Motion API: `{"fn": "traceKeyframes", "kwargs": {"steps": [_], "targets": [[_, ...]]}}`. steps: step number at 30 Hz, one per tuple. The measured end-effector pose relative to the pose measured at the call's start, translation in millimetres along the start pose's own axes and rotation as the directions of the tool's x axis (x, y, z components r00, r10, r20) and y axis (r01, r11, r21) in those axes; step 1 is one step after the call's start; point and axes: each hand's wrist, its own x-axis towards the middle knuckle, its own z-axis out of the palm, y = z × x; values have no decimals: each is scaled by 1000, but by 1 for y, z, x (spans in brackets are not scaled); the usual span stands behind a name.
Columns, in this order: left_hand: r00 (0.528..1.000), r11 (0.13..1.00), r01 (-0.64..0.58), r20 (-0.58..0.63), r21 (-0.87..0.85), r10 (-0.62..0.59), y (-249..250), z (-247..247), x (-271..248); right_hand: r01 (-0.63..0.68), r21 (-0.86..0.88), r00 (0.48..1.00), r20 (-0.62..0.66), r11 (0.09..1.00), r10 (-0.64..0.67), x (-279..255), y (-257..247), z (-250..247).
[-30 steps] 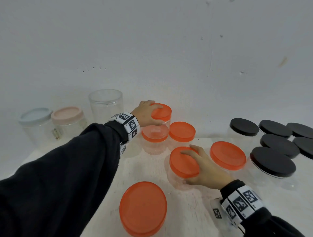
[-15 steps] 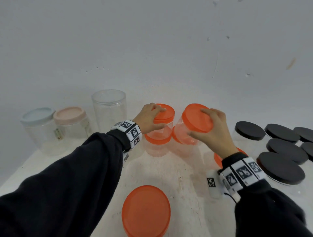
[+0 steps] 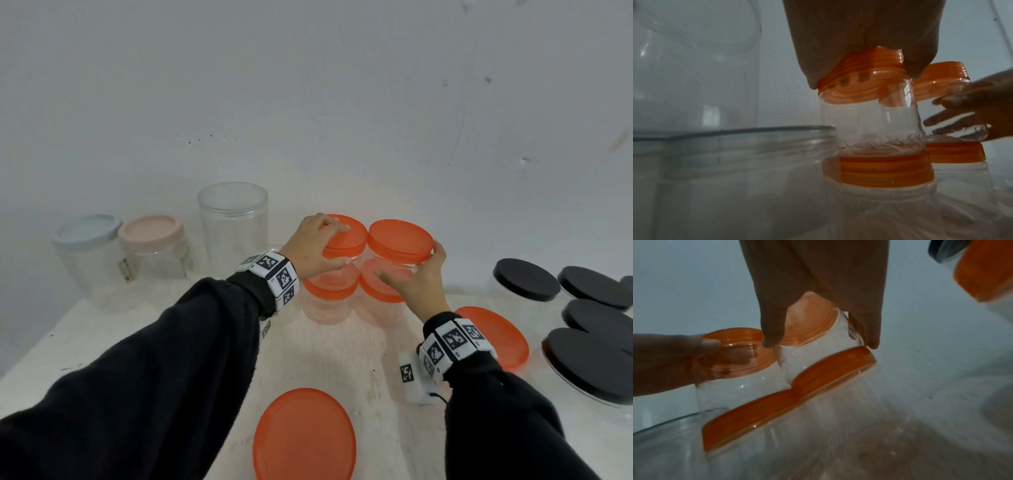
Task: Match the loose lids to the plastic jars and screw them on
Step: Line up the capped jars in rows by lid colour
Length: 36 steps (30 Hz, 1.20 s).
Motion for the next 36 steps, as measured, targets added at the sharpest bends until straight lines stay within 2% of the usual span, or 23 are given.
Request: {"fn": "traceKeyframes", "kwargs": {"steps": [7, 16, 21, 24, 27, 29, 31, 34, 36], "targets": [[1000, 1000, 3, 1, -13, -3, 0, 1, 1, -115, -48, 993, 20, 992, 116, -3, 18, 2], [1000, 1000, 5, 19, -2, -5, -1, 0, 1, -110, -112, 994, 14, 988, 112, -6, 18, 6], [1000, 1000, 7, 22, 10, -7, -1, -1, -1, -129, -133, 989, 59, 983, 138, -12, 10, 1], [999, 1000, 4, 31, 11, -4, 0, -1, -1, -33, -271, 998, 35, 962, 44, -32, 4, -11], [999, 1000, 8, 37, 19, -9, -2, -5, 1, 136, -527, 991, 76, 839, -113, -61, 3, -28], [999, 1000, 9, 36, 30, -10, -3, -8, 2, 160, -654, 985, 63, 739, -158, -71, 12, -41], [1000, 1000, 6, 30, 31, -7, -4, -8, 2, 108, -748, 993, 44, 655, -113, -77, 20, -56], [999, 1000, 10, 37, 21, -11, -3, -4, 0, -18, -876, 997, 23, 483, 79, -87, 27, -73], [999, 1000, 13, 41, 25, -14, -2, -3, -1, -29, -904, 992, 26, 426, 123, -90, 29, -78]]}}
